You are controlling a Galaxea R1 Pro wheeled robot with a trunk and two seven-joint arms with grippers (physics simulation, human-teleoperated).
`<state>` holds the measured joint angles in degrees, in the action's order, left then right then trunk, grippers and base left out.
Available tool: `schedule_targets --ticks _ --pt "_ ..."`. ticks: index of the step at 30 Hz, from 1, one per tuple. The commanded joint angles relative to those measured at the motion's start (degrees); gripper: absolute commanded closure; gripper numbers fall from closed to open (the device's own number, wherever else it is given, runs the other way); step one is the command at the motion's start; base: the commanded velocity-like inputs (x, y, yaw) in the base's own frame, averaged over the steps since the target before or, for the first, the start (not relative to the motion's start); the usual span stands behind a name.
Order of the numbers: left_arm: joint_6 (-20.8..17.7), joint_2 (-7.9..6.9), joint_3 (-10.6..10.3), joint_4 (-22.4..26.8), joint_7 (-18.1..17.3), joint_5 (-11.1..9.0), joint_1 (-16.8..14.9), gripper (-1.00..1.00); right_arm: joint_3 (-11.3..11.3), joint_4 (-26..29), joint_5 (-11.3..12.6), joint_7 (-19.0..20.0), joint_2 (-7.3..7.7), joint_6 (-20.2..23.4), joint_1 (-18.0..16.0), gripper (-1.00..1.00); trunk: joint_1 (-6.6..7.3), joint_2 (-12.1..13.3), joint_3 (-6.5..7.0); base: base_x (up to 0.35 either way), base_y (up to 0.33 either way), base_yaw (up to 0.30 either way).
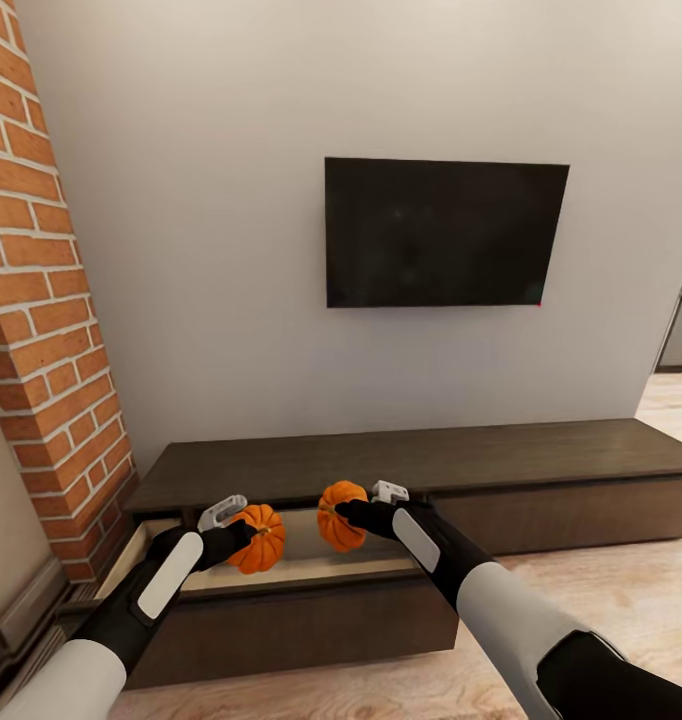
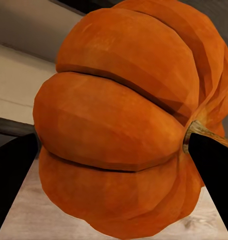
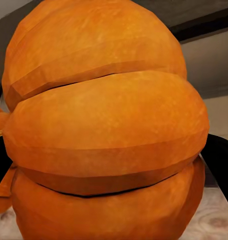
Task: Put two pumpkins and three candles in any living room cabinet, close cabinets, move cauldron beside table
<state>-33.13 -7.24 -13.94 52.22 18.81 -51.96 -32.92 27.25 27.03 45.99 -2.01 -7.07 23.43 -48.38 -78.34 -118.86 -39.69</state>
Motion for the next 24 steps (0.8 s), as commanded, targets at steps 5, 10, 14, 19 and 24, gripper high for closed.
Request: schedule_targets --ticks 5,10,14,19,24 --pt "0.0 0.02 -0.2 0.1 0.5 -0.3 0.0 1.00 0.3 0.1 0.3 -0.3 0.03 0.1 0.0 1.00 0.00 0.0 -0.06 0.244 0.000 0.000" --pt "0.0 -0.02 -0.2 0.1 0.5 -0.2 0.0 1.00 0.3 0.1 0.3 -0.3 0.03 0.1 0.0 1.00 0.00 0.0 -0.06 0.256 0.000 0.000" --pt "0.0 -0.01 -0.2 0.1 0.5 -0.2 0.0 1.00 0.3 0.1 0.3 -0.3 0.03 0.1 -0.1 1.00 0.00 0.0 -0.06 0.165 0.000 0.000" --pt "0.0 -0.11 -0.2 0.1 0.5 -0.2 0.0 1.00 0.3 0.1 0.3 -0.3 0.03 0.1 0.0 1.00 0.00 0.0 -0.06 0.038 0.000 0.000" --pt "-0.1 -0.14 -0.2 0.1 0.5 -0.2 0.0 1.00 0.3 0.1 0.3 -0.3 0.03 0.1 0.0 1.00 0.00 0.0 -0.06 0.005 0.000 0.000"
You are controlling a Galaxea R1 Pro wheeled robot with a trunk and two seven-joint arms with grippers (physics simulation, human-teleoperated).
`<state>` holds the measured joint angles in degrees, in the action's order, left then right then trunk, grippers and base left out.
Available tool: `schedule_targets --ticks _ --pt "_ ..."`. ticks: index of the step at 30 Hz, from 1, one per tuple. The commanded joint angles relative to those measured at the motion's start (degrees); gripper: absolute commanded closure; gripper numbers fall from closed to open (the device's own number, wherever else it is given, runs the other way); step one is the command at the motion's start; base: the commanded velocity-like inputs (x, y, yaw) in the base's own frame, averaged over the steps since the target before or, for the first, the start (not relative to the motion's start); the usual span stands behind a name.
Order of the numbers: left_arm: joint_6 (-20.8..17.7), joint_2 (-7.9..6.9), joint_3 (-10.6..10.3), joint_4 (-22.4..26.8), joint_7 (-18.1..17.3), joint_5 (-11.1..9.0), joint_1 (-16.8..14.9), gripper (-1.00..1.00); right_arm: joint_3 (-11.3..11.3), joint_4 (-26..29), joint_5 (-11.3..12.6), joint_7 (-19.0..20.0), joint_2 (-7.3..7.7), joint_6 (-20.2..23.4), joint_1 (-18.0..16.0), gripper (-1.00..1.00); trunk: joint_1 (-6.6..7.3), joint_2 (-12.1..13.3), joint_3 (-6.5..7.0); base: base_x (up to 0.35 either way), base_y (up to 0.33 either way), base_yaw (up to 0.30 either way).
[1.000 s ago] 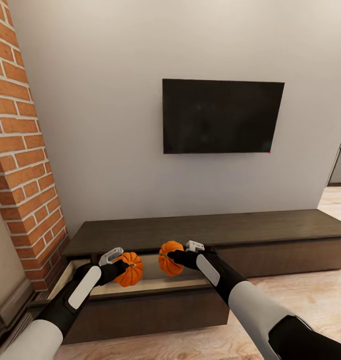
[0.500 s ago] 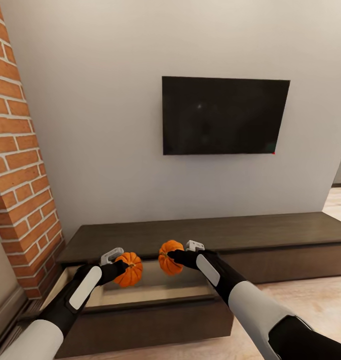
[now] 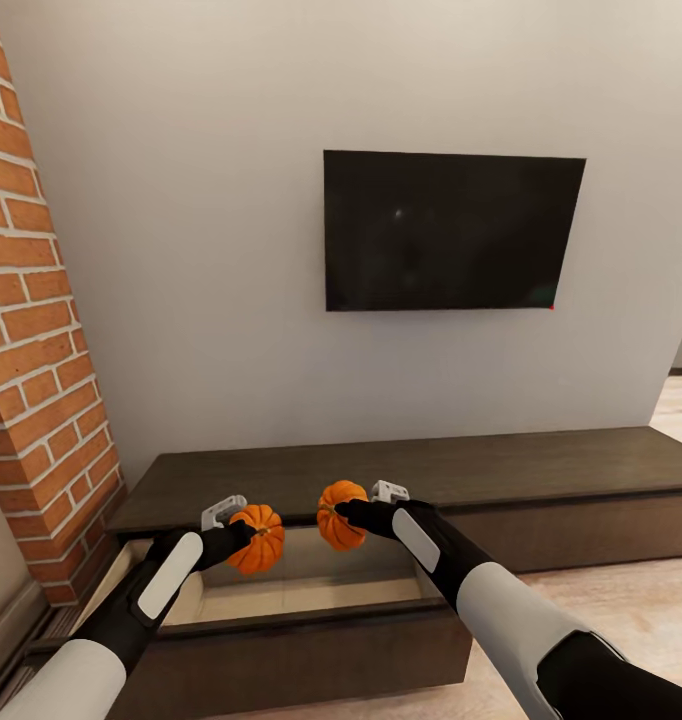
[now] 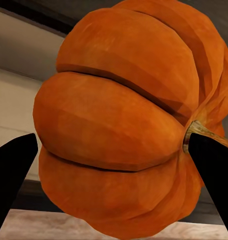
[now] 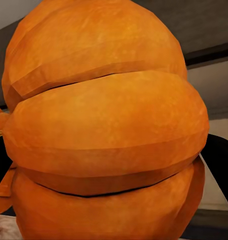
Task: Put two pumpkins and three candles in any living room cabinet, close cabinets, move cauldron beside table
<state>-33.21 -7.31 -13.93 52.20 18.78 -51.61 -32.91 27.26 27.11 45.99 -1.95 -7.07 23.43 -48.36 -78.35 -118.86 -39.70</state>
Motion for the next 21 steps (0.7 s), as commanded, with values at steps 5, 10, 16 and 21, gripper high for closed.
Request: schedule_targets --ticks 5,10,16,21 --pt "0.0 -0.07 -0.2 0.1 0.6 -0.6 0.0 1.00 0.2 0.1 0.3 -0.3 0.03 0.1 -0.1 1.00 -1.09 -2.0 -0.96 0.000 0.000 0.000" --pt "0.0 -0.08 -0.2 0.1 0.6 -0.6 0.0 1.00 0.2 0.1 0.3 -0.3 0.03 0.1 -0.1 1.00 -2.19 -4.0 -1.86 0.000 0.000 0.000" --pt "0.1 -0.07 -0.2 0.1 0.6 -0.6 0.0 1.00 0.2 0.1 0.3 -0.3 -0.02 0.1 -0.1 1.00 -3.51 -6.4 -2.94 0.000 0.000 0.000" --pt "0.1 -0.03 -0.2 0.1 0.6 -0.6 0.0 1.00 0.2 0.1 0.3 -0.3 -0.05 0.1 -0.1 1.00 -4.60 -8.5 -3.83 0.000 0.000 0.000"
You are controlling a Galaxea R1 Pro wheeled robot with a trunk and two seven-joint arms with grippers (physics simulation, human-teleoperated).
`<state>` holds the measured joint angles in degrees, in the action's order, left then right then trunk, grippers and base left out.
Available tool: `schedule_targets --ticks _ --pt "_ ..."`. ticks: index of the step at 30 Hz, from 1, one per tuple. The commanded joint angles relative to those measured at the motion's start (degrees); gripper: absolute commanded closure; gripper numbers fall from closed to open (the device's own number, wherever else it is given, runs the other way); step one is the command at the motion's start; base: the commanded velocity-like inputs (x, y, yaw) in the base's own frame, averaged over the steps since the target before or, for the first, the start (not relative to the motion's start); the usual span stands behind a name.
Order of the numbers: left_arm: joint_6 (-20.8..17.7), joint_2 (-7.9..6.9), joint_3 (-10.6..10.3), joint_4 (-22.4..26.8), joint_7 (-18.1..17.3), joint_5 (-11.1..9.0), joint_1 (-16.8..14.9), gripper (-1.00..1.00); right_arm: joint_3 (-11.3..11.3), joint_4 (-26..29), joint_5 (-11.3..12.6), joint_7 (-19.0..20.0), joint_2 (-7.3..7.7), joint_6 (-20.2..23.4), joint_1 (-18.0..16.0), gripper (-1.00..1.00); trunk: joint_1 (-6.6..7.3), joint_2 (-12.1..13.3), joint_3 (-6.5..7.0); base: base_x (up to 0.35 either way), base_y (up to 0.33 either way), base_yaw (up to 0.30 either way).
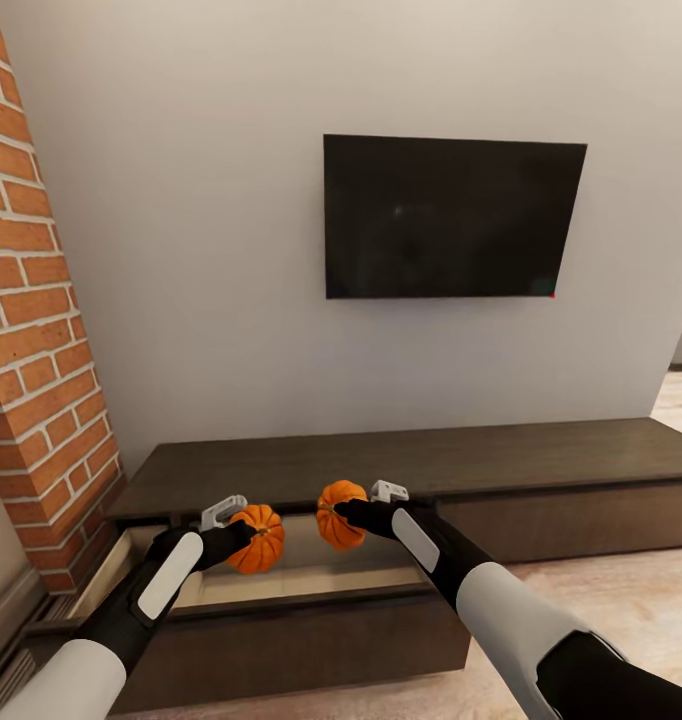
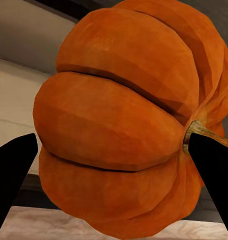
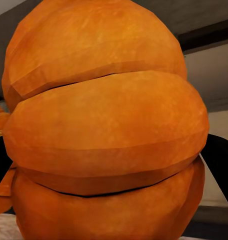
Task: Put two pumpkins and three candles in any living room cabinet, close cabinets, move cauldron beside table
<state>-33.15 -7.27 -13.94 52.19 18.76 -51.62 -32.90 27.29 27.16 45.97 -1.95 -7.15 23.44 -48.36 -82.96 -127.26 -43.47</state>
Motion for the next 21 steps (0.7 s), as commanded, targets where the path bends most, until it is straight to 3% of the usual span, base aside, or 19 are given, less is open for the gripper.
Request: schedule_targets --ticks 1,21 --pt "0.0 -0.04 -0.2 0.1 0.6 -0.6 -0.1 1.00 0.2 0.1 0.3 -0.3 0.03 0.2 -0.1 1.00 -0.21 -0.4 -0.24 0.000 0.000 0.000" --pt "0.0 -0.02 -0.2 0.1 0.6 -0.5 -0.1 1.00 1.5 0.1 0.3 -0.4 0.03 0.1 -0.1 1.00 -4.61 -8.5 -3.83 0.000 0.000 0.000"
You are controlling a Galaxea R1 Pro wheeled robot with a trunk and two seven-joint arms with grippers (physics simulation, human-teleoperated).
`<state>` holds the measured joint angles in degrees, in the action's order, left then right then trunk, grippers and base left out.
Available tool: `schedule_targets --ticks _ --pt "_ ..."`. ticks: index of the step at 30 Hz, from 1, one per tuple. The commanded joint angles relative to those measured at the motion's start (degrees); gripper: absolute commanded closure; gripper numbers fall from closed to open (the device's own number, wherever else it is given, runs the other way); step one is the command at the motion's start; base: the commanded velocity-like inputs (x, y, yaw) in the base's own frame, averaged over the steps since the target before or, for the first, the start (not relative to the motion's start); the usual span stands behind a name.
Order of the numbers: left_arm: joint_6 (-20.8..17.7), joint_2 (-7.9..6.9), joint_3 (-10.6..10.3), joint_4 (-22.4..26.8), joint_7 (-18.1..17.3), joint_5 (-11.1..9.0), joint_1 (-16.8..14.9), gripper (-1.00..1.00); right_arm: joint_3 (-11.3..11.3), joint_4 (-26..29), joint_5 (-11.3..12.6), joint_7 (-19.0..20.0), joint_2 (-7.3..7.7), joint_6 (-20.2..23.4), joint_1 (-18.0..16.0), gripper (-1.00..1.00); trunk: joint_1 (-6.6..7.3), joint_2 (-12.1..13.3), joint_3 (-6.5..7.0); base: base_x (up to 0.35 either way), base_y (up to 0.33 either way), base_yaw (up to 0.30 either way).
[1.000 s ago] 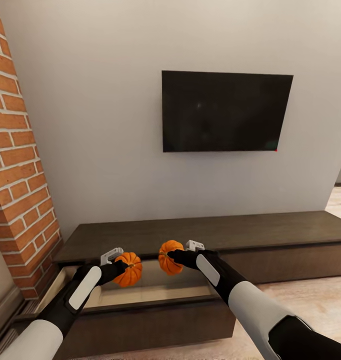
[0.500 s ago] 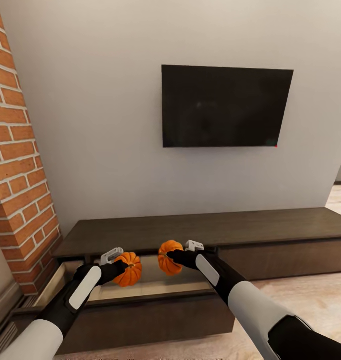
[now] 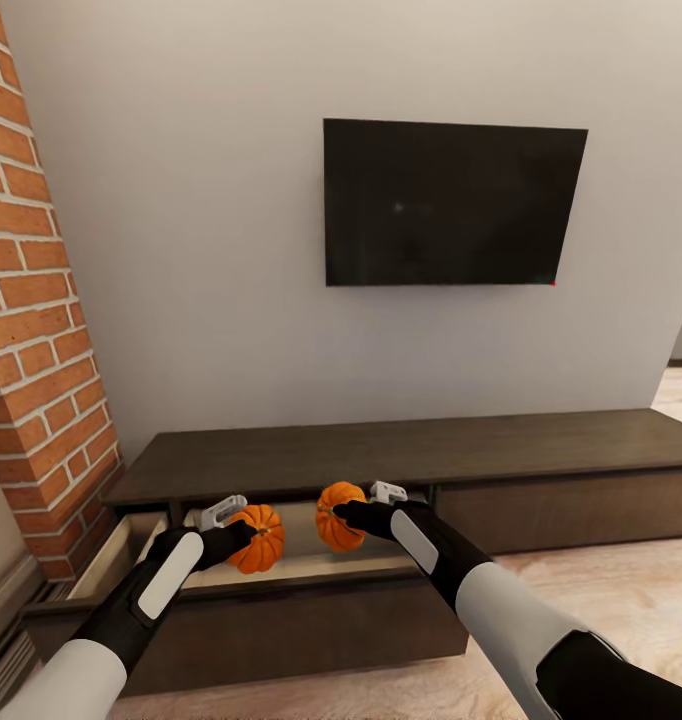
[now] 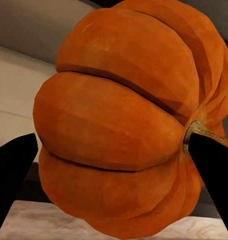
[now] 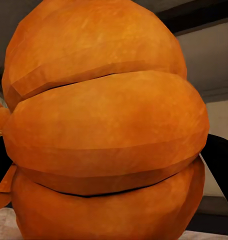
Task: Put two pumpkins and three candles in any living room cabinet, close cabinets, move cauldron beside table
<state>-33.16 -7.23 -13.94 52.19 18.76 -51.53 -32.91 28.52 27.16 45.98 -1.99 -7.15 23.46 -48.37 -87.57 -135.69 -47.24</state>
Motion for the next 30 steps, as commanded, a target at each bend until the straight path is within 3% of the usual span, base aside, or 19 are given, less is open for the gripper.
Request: schedule_targets --ticks 1,19,30 --pt "0.0 -0.07 -0.2 0.1 0.6 -0.6 0.0 1.00 0.2 0.1 0.3 -0.3 0.03 0.1 -0.1 1.00 -0.21 -0.4 -0.24 0.000 0.000 0.000" --pt "0.0 -0.15 -0.2 0.2 0.6 -0.6 0.0 1.00 0.3 0.1 0.4 -0.4 -0.02 1.1 -0.2 1.00 -0.65 -1.2 -0.60 0.000 0.000 0.000" --pt "0.1 -0.11 -0.2 0.2 0.5 -0.6 0.0 1.00 1.9 -0.2 0.4 -1.4 -0.49 3.9 -1.4 1.00 -0.65 -1.2 -0.60 0.022 0.000 0.000"
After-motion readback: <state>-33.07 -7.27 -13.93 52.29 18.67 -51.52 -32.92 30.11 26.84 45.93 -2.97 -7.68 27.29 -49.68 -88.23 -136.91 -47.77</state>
